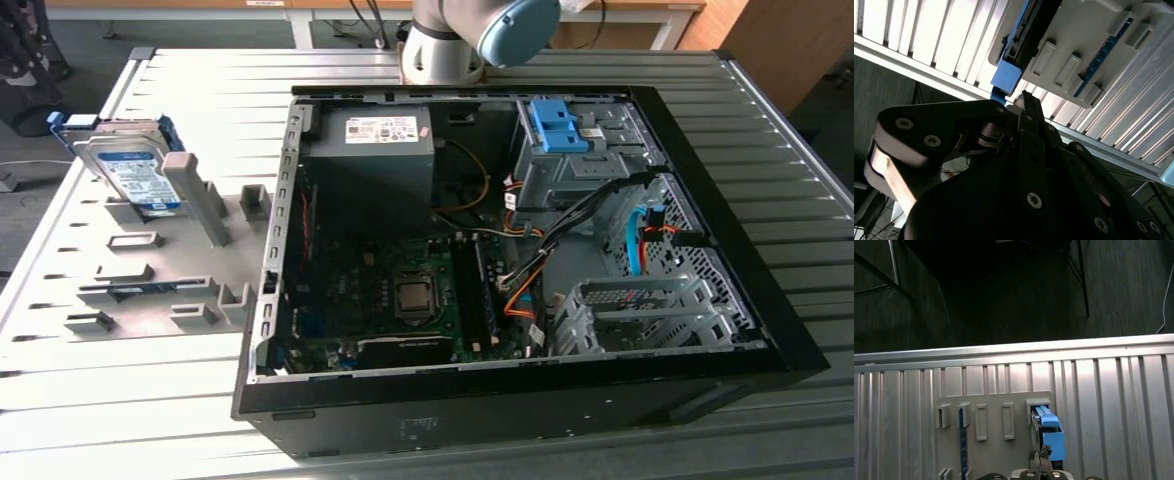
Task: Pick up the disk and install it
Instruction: 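Pick up the disk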
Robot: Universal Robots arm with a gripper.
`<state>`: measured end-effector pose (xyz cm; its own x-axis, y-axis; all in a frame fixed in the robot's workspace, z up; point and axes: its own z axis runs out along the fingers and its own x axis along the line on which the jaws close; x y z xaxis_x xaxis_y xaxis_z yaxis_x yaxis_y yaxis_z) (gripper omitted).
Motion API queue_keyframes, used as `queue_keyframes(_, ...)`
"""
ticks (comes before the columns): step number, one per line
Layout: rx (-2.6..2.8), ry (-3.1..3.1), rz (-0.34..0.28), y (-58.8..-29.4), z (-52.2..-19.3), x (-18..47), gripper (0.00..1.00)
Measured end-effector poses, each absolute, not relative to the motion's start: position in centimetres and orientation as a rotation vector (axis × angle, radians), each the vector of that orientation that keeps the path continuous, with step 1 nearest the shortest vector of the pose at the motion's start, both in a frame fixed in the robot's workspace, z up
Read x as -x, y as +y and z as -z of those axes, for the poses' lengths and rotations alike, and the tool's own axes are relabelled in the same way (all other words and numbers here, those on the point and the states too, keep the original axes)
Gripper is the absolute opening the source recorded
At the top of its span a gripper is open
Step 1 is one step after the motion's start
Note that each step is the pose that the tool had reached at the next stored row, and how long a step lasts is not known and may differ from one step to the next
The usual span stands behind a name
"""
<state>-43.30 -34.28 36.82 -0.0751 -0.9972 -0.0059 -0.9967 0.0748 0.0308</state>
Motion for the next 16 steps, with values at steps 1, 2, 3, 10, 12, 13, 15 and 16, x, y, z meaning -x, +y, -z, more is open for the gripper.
queue_keyframes(1, -2.140, -2.276, 0.041, -34.28, -36.82, 43.30, 0.11)
queue_keyframes(2, -2.156, -2.261, 0.041, -34.28, -36.82, 43.30, 0.11)
queue_keyframes(3, -2.171, -2.247, 0.041, -34.28, -36.82, 43.30, 0.11)
queue_keyframes(10, -2.280, -2.134, 0.039, -34.28, -36.81, 43.30, 0.11)
queue_keyframes(12, -2.313, -2.098, 0.039, -34.28, -36.79, 43.30, 0.11)
queue_keyframes(13, -2.325, -2.084, 0.039, -34.28, -36.79, 43.30, 0.11)
queue_keyframes(15, -2.327, -2.082, 0.038, -34.27, -36.80, 43.33, 0.11)
queue_keyframes(16, -2.327, -2.082, 0.038, -34.27, -36.79, 43.33, 0.11)
